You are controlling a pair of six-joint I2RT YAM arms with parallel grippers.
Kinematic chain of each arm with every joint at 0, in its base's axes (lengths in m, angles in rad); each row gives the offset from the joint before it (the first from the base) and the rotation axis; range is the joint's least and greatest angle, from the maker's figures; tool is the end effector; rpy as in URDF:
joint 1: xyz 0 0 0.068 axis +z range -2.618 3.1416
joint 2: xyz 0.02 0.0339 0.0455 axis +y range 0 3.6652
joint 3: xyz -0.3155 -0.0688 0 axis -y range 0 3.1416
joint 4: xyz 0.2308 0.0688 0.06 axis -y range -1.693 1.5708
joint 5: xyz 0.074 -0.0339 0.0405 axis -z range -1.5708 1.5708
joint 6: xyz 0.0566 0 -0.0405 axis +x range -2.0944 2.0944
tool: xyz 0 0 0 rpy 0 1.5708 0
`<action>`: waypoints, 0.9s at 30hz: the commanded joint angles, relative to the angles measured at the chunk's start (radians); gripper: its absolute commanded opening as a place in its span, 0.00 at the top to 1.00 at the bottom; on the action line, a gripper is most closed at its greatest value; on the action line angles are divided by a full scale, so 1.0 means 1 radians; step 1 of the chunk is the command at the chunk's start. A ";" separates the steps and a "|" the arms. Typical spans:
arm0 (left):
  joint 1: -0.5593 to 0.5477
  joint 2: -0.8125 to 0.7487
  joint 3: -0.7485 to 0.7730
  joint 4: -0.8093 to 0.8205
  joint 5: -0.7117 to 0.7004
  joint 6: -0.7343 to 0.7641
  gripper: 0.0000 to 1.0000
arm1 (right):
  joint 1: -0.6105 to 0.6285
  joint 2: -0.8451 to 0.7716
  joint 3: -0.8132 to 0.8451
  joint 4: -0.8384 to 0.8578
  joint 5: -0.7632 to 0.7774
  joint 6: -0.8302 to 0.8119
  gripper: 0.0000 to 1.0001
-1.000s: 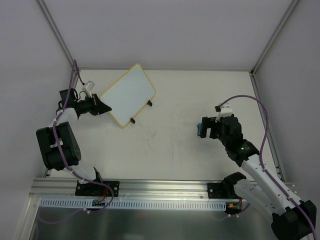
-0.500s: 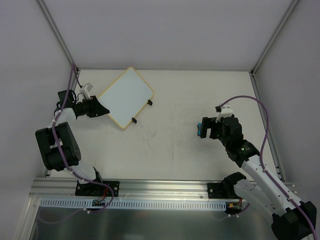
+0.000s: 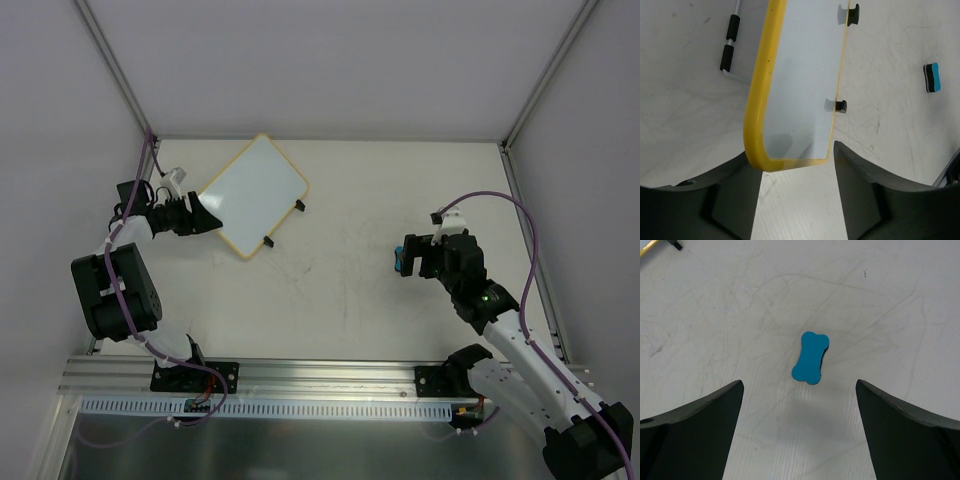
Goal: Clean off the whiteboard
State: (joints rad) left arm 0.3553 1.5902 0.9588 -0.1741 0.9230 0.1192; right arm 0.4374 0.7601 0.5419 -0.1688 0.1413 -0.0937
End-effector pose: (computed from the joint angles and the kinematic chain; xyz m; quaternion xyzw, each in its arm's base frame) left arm 0.3183 0.0700 0.2631 0.0673 0.8444 -0.3229 0.4220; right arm 0.1393 0.0563 0.2904 -0.1792 0.8091 0.0375 0.5584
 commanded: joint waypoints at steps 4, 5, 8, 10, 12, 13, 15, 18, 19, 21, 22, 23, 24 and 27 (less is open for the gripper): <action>0.010 -0.012 0.009 -0.005 -0.052 -0.019 0.24 | 0.000 -0.016 -0.007 0.037 -0.008 0.008 0.01; 0.010 -0.016 0.008 -0.005 -0.056 -0.033 0.15 | -0.002 -0.016 -0.007 0.035 -0.006 0.008 0.01; 0.011 -0.038 0.005 -0.005 -0.110 -0.064 0.01 | 0.000 -0.016 -0.007 0.035 -0.005 0.006 0.01; 0.010 -0.062 -0.005 -0.005 -0.139 -0.078 0.01 | 0.000 -0.019 -0.008 0.035 -0.002 0.005 0.01; 0.010 -0.085 -0.017 -0.005 -0.164 -0.102 0.01 | -0.002 -0.030 -0.010 0.035 0.000 0.005 0.01; 0.010 -0.119 -0.018 -0.005 -0.174 -0.127 0.01 | -0.002 -0.034 -0.010 0.035 0.001 0.006 0.01; 0.011 -0.165 -0.031 -0.007 -0.242 -0.193 0.01 | 0.000 -0.050 -0.010 0.031 0.003 0.014 0.01; 0.010 -0.289 -0.060 -0.011 -0.324 -0.277 0.01 | -0.002 -0.065 0.001 0.000 0.033 0.028 0.01; 0.010 -0.367 -0.068 -0.015 -0.354 -0.295 0.01 | 0.000 -0.076 0.021 -0.015 0.041 0.034 0.01; 0.008 -0.450 -0.087 -0.033 -0.416 -0.345 0.01 | 0.000 -0.088 0.046 -0.058 0.058 0.061 0.01; 0.010 -0.534 -0.091 -0.042 -0.435 -0.361 0.01 | -0.002 -0.096 0.061 -0.075 0.066 0.075 0.01; 0.010 -0.579 -0.100 -0.050 -0.446 -0.381 0.01 | 0.000 -0.110 0.100 -0.124 0.072 0.078 0.01; 0.010 -0.619 -0.103 -0.070 -0.454 -0.385 0.01 | -0.002 -0.119 0.124 -0.152 0.102 0.083 0.01; 0.010 -0.769 -0.095 -0.129 -0.481 -0.379 0.01 | 0.000 -0.166 0.211 -0.248 0.182 0.074 0.01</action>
State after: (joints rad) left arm 0.3553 0.9207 0.8680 -0.2306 0.5106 -0.2100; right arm 0.4374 0.6537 0.6315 -0.3313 0.2173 -0.0372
